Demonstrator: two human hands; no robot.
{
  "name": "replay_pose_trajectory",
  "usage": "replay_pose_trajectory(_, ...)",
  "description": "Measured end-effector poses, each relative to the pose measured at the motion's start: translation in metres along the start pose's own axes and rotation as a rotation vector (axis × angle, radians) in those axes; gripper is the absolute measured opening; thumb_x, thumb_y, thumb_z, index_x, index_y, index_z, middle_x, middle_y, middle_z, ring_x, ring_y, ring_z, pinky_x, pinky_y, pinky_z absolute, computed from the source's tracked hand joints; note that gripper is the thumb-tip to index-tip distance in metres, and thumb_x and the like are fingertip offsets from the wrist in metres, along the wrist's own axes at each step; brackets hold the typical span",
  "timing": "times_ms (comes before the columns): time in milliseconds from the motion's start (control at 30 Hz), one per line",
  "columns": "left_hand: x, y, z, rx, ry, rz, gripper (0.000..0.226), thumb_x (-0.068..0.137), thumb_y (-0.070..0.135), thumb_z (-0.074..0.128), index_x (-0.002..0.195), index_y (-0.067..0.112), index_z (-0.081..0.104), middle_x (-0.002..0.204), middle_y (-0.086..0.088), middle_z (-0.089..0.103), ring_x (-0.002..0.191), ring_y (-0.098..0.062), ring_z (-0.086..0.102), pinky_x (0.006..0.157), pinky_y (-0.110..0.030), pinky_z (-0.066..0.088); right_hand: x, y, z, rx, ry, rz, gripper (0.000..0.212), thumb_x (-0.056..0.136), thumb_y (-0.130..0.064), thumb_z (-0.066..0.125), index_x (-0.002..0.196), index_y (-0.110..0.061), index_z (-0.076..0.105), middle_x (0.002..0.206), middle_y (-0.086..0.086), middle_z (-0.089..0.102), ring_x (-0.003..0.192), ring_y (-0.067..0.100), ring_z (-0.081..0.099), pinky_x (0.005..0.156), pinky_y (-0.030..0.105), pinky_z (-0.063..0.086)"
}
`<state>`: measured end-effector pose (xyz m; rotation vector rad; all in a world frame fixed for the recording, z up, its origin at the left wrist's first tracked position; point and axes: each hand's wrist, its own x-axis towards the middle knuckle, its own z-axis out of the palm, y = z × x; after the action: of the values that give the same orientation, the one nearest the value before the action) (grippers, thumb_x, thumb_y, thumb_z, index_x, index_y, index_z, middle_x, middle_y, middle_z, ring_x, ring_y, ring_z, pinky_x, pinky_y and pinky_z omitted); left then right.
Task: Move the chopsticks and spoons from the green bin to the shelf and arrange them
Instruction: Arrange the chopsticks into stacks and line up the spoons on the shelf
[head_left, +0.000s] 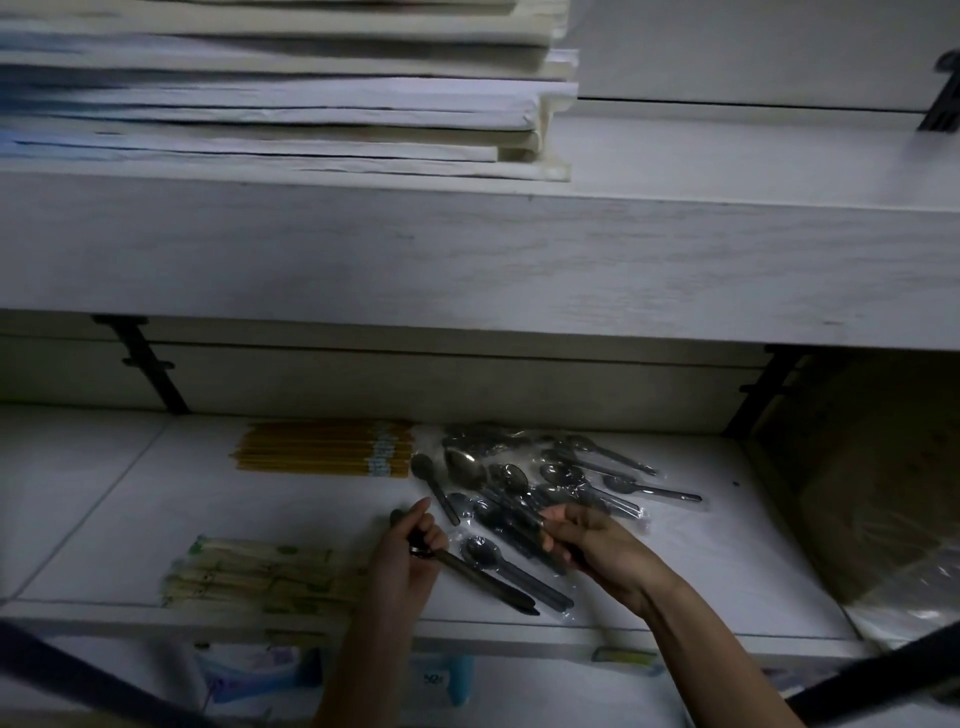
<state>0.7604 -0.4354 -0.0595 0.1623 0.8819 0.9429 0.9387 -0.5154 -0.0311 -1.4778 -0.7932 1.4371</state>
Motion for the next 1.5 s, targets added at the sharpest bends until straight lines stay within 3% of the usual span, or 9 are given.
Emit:
replay_pose_trajectory(100,-0.004,-0.002,0.009,-0.073,0.018,-0.002,0.03,0.097,0.01,0.038,0.067,0.01,0.041,0.04,0.001,0.046,0.035,-0.006,0.043,0.039,-0.015,0.038,-0.006,0.002,0.011,-0.082,0.014,0.003,0.016,0.095,-0.007,0.045,0.083,-0.014,0.053,0.061,-0.002,0.05,0.05,0.004,0.041,0.048,0.013,0.033)
replay_pose_trajectory(233,-0.02,-0.005,0.019,-0.125,0.069,0.075,0.021,0.096,0.01,0.039,0.081,0.004,0.052,0.086,-0.016,0.057,0.076,-0.022,0.055,0.086,-0.038,0.043,-0.01,0.006,0.026,-0.23,0.008,0.004,0.021,0.095,-0.007,0.044,0.079,-0.019,0.053,0.06,-0.005,0.05,0.053,0.005,0.04,0.051,0.015,0.031)
replay_pose_trajectory(367,-0.023,-0.006,0.019,-0.194,0.031,0.052,0.022,0.097,0.011,0.037,0.084,0.001,0.052,0.107,-0.024,0.05,0.084,-0.028,0.055,0.093,-0.042,0.039,-0.011,0.004,0.03,-0.276,0.044,0.014,0.025,0.093,-0.005,0.044,0.076,-0.02,0.054,0.057,-0.005,0.052,0.058,0.009,0.041,0.058,0.022,0.032)
replay_pose_trajectory(567,-0.011,-0.006,0.011,-0.264,0.007,0.018,0.022,0.097,0.016,0.039,0.092,0.003,0.056,0.099,-0.018,0.057,0.087,-0.026,0.057,0.083,-0.036,0.048,-0.013,0.0,0.03,-0.42,0.051,0.031,0.027,0.091,-0.008,0.045,0.068,-0.02,0.052,0.057,-0.005,0.054,0.059,0.012,0.042,0.057,0.024,0.033)
replay_pose_trajectory(833,0.002,-0.01,0.011,-0.274,0.013,0.045,0.029,0.091,0.038,0.048,0.08,0.012,0.051,0.07,-0.001,0.044,0.06,-0.011,0.043,0.06,-0.023,0.042,-0.014,0.001,0.035,-0.556,0.143,-0.026,0.023,0.09,-0.014,0.05,0.068,-0.023,0.052,0.064,-0.008,0.052,0.062,0.004,0.045,0.059,0.017,0.036)
replay_pose_trajectory(1067,0.011,-0.015,0.006,-0.313,-0.051,0.086,0.052,0.087,0.051,0.05,0.05,0.016,0.04,0.04,0.005,0.042,0.034,-0.007,0.039,0.039,-0.013,0.035,-0.016,0.008,0.04,-0.858,0.203,-0.152,0.012,0.089,-0.03,0.045,0.082,-0.024,0.053,0.102,0.006,0.065,0.099,0.022,0.057,0.078,0.026,0.038)
replay_pose_trajectory(1167,0.007,-0.015,0.01,-0.304,-0.02,0.084,0.046,0.091,0.041,0.047,0.054,0.017,0.036,0.039,0.005,0.043,0.032,-0.006,0.038,0.038,-0.011,0.033,-0.014,0.011,0.035,-1.016,0.241,-0.24,0.048,0.076,-0.054,0.027,0.091,-0.023,0.06,0.108,0.001,0.062,0.107,0.019,0.053,0.087,0.03,0.038)
replay_pose_trajectory(1367,0.006,-0.018,0.012,-0.311,-0.055,0.089,0.062,0.094,0.033,0.039,0.035,0.017,0.04,0.035,0.004,0.039,0.03,-0.006,0.035,0.036,-0.011,0.031,-0.018,-0.003,0.025,-0.653,-0.17,0.025,0.033,0.098,-0.039,0.037,0.073,-0.025,0.055,0.068,-0.01,0.064,0.062,0.004,0.057,0.059,0.012,0.04)
replay_pose_trajectory(1500,0.007,-0.023,0.012,-0.302,-0.078,0.088,0.063,0.096,0.035,0.038,0.035,0.017,0.042,0.035,0.004,0.039,0.031,-0.006,0.038,0.039,-0.012,0.034,-0.012,0.002,0.023,-0.466,-0.211,0.096,0.029,0.099,-0.03,0.04,0.074,-0.022,0.053,0.059,-0.007,0.051,0.035,-0.001,0.039,0.042,0.014,0.031)
